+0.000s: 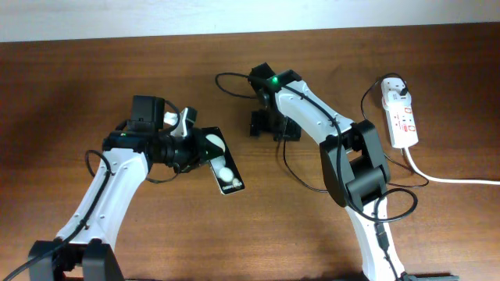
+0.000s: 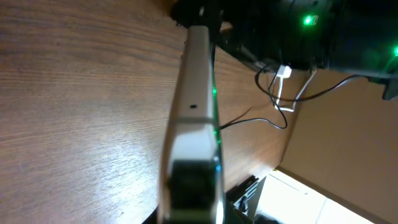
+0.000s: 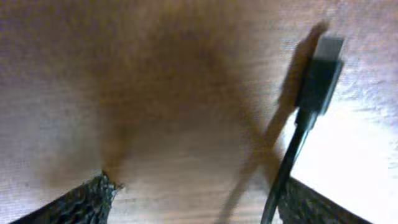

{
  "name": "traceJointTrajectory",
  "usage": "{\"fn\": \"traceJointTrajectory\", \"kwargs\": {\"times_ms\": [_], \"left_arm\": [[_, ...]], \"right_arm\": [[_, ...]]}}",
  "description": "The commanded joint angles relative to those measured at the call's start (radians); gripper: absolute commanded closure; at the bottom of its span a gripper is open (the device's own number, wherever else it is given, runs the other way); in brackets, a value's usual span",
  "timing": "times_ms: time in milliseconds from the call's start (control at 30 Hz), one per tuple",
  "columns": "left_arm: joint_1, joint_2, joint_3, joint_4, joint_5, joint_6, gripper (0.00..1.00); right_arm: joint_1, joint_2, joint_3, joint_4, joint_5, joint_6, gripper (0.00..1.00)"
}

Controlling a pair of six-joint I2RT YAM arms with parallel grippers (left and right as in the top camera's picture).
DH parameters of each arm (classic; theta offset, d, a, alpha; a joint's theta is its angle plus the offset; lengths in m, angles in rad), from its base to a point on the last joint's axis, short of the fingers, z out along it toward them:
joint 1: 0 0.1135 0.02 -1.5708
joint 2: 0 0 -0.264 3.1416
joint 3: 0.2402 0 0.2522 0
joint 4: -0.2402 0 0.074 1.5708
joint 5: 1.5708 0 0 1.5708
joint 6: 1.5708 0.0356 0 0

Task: Plug charger to phone and switch on socket
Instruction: 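Move the right gripper to the black cable and grasp near its USB-C plug, then carry the cable plug with the right gripper below the held phone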

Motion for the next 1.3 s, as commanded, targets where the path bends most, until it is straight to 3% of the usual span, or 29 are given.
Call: {"fn": "traceJointTrajectory", "kwargs": {"times_ms": [0, 167, 233, 267, 300, 500, 800, 900, 967, 1100, 1267], "left_arm": [[0.005, 0.000, 0.008, -0.007, 0.026, 0.020, 0.99], [0.005, 0.000, 0.008, -0.019, 0.026, 0.020, 1.00], [0.005, 0.000, 0.008, -0.019, 0.027, 0.020, 1.00], [0.005, 0.000, 0.008, -0.023, 0.026, 0.020, 1.00], [0.005, 0.000, 0.008, -0.022, 0.026, 0.020, 1.00], [0.005, 0.000, 0.008, -0.033, 0.026, 0.020, 1.00], [0.005, 0.000, 0.008, -0.034, 0.026, 0.020, 1.00], [0.005, 0.000, 0.008, -0.034, 0.026, 0.020, 1.00], [0.005, 0.000, 0.008, -0.034, 0.026, 0.020, 1.00], [0.005, 0.000, 0.008, -0.034, 0.026, 0.021, 1.00], [0.005, 0.000, 0.008, 0.064, 0.087, 0.020, 1.00]], "right_arm": [[-0.015, 0.060, -0.032, 0.008, 0.174, 0.003, 0.21], [-0.040, 0.060, -0.032, 0.010, 0.242, 0.003, 0.25], [-0.064, 0.060, -0.034, 0.001, 0.215, 0.003, 0.44], [-0.067, 0.060, -0.039, -0.002, 0.192, 0.003, 0.46], [-0.065, 0.060, -0.051, -0.002, 0.190, 0.003, 0.55], [-0.065, 0.060, -0.153, -0.002, 0.090, 0.002, 0.60], [-0.066, 0.060, -0.153, 0.059, 0.104, 0.002, 0.80], [-0.066, 0.060, -0.153, 0.068, 0.116, 0.002, 0.96], [-0.068, 0.055, -0.146, 0.065, 0.129, -0.002, 0.96], [-0.066, -0.127, -0.145, -0.042, 0.082, -0.076, 0.96], [-0.066, -0.563, -0.146, -0.155, -0.128, -0.211, 0.96]]}}
